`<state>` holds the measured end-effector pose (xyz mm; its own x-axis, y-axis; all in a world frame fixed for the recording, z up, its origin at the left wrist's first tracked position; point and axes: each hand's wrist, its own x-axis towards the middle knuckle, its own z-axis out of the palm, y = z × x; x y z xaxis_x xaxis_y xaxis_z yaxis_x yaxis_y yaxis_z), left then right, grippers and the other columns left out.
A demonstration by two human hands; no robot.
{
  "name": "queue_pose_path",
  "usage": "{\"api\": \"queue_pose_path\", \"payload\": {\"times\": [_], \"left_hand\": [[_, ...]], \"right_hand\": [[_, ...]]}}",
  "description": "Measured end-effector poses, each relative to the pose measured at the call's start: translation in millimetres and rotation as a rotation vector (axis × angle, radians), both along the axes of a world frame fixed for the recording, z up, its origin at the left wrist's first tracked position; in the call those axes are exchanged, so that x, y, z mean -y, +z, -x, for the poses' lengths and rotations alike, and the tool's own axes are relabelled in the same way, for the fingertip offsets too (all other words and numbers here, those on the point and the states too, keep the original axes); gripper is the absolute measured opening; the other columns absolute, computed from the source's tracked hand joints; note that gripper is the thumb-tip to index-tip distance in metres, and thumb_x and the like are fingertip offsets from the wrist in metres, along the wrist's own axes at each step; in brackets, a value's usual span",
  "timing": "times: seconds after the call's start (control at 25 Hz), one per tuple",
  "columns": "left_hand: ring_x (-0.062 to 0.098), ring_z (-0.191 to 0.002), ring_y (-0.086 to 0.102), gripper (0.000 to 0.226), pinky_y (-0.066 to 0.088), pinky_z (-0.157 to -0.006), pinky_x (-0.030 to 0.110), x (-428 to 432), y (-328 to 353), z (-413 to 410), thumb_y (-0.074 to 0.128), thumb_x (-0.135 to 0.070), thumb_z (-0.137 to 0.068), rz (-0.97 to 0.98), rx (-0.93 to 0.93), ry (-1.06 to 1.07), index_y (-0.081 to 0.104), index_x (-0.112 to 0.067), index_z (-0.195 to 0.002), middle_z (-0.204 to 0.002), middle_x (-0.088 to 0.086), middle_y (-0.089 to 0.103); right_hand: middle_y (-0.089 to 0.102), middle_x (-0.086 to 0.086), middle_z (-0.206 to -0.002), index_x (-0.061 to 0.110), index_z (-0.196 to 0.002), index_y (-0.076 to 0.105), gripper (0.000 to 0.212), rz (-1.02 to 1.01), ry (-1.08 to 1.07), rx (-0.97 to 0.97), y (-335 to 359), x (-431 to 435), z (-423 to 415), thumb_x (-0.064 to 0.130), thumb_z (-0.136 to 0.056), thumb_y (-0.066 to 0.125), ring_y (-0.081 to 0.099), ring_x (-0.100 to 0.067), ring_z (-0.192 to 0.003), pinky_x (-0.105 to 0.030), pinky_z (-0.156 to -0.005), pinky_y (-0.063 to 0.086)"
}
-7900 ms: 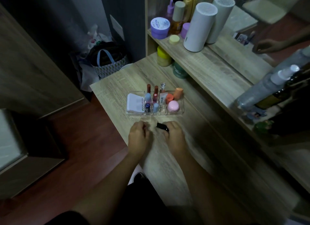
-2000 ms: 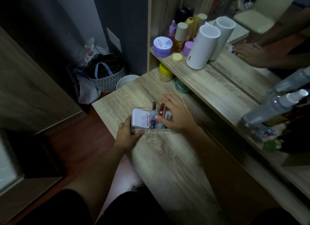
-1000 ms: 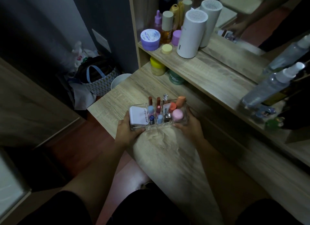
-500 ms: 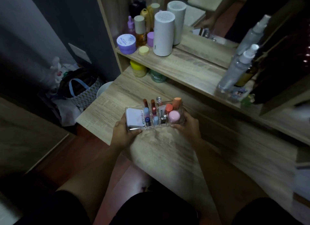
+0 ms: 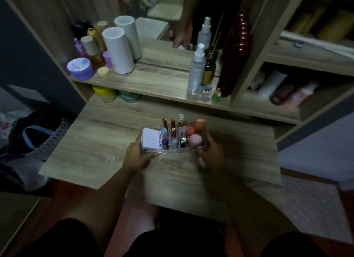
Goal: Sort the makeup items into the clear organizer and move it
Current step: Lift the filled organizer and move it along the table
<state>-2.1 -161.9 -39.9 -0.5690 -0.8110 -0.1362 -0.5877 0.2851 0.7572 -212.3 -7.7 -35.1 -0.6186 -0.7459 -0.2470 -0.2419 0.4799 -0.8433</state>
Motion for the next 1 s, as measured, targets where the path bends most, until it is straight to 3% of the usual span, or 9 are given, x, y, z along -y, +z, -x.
{"api": "queue_pose_path", "payload": {"times": [0.16,0.28,0.48,0.6,0.72,1.0], "left_hand": [[0.033,-0.112,0.058,0.09,0.05,-0.095,0.045,-8.6,-2.4,28.9,0.083,-0.026,-0.069,-0.017,0.001,-0.106,0.034,-0.013,-0.144,-0.124,0.015,0.064],[0.031,-0.113,0.058,0.091,0.048,-0.095,0.037,-14.9,-3.8,49.9,0.084,-0.017,-0.068,-0.007,0.001,-0.161,0.034,-0.013,-0.144,-0.127,0.014,0.062],[0.018,-0.104,0.058,0.089,0.044,-0.087,0.023,-22.7,-5.5,75.0,0.084,-0.011,-0.068,-0.047,-0.029,-0.26,0.036,-0.012,-0.143,-0.124,0.013,0.064],[0.015,-0.1,0.058,0.088,0.044,-0.084,0.023,-25.2,-6.5,87.0,0.084,-0.009,-0.067,-0.055,-0.021,-0.283,0.038,-0.01,-0.142,-0.122,0.013,0.065],[0.017,-0.1,0.06,0.086,0.044,-0.082,0.023,-25.2,-8.1,96.4,0.084,-0.007,-0.067,-0.07,-0.022,-0.303,0.039,-0.01,-0.141,-0.12,0.013,0.065],[0.013,-0.104,0.055,0.086,0.047,-0.086,0.028,-22.1,-13.0,110.6,0.081,-0.011,-0.071,-0.124,0.013,-0.275,0.034,-0.016,-0.143,-0.127,0.012,0.06]], "right_hand": [[0.07,-0.014,-0.114,0.021,-0.125,0.059,0.053,-0.064,-0.175,-0.045,-8.6,-33.6,9.7,0.026,-0.075,0.077,0.063,-0.034,-0.109,-0.045,-0.097,0.049],[0.069,-0.017,-0.116,0.017,-0.125,0.058,0.056,-0.139,-0.209,-0.084,-13.0,-51.2,20.1,0.034,-0.075,0.077,0.062,-0.037,-0.109,-0.048,-0.093,0.049],[0.07,-0.017,-0.113,0.013,-0.13,0.054,0.061,-0.126,-0.299,-0.106,-20.1,-70.9,30.4,0.025,-0.074,0.078,0.065,-0.034,-0.101,-0.03,-0.078,0.047],[0.067,-0.02,-0.118,0.012,-0.136,0.047,0.072,-0.127,-0.286,-0.096,-23.3,-78.3,38.5,0.023,-0.073,0.08,0.062,-0.036,-0.107,-0.042,-0.091,0.051],[0.063,-0.023,-0.125,0.012,-0.141,0.04,0.076,-0.12,-0.273,-0.093,-26.6,-79.4,46.9,0.021,-0.075,0.078,0.058,-0.041,-0.114,-0.054,-0.095,0.047],[0.059,-0.016,-0.131,0.014,-0.142,0.039,0.077,-0.099,-0.257,-0.086,-30.9,-78.4,60.3,0.023,-0.076,0.078,0.055,-0.037,-0.119,-0.053,-0.098,0.046]]}}
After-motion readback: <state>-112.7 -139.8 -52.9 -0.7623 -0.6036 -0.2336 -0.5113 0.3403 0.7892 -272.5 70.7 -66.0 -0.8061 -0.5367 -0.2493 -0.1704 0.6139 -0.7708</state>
